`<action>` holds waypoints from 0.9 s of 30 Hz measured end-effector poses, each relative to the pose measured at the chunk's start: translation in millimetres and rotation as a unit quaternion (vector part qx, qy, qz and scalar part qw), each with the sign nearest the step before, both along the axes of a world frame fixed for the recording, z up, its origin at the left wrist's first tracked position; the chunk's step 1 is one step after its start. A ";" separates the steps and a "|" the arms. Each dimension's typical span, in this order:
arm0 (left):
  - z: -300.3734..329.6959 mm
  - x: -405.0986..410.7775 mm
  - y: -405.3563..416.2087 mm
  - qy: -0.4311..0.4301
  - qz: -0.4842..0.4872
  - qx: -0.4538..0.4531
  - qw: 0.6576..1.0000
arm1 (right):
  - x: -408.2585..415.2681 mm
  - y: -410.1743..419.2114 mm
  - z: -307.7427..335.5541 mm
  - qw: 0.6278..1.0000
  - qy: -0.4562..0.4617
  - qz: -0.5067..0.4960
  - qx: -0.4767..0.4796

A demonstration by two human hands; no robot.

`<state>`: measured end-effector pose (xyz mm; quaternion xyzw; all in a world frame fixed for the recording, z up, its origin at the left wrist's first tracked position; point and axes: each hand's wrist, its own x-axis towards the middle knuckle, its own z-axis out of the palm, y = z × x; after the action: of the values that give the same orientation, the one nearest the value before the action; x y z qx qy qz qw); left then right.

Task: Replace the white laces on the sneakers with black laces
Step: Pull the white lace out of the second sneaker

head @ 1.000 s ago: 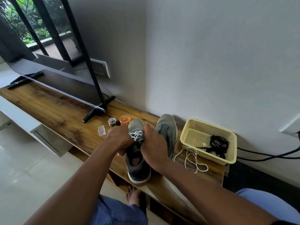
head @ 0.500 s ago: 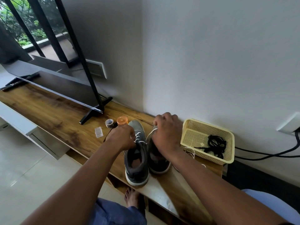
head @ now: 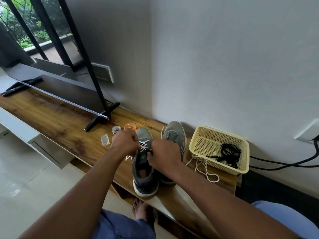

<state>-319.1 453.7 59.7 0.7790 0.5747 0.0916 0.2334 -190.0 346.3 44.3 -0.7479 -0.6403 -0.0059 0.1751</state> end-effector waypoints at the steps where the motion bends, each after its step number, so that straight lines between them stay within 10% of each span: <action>1: 1.3 -1.2 -0.4 0.018 0.012 0.014 1.000 | 0.6 0.4 0.3 1.000 0.004 -0.003 -0.003; 11: 11.7 -2.0 -7.3 0.066 -0.145 0.007 0.987 | 1.2 -2.7 3.4 1.000 0.022 -0.008 -0.010; 18: 9.9 5.8 -6.2 0.080 -0.125 0.048 0.988 | -0.2 -3.5 5.0 0.999 0.040 -0.013 -0.032; 23: 17.8 -10.7 1.5 0.067 0.073 0.104 0.990 | 0.6 -3.3 7.6 0.998 0.043 -0.012 -0.051; 27: 17.2 -7.4 -4.2 0.071 -0.046 0.089 0.992 | -1.4 -4.4 7.8 0.998 0.042 -0.010 -0.048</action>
<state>-326.5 449.5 76.9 0.8268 0.5429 0.0761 0.1259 -191.4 341.9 52.1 -0.7612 -0.6247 0.0543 0.1653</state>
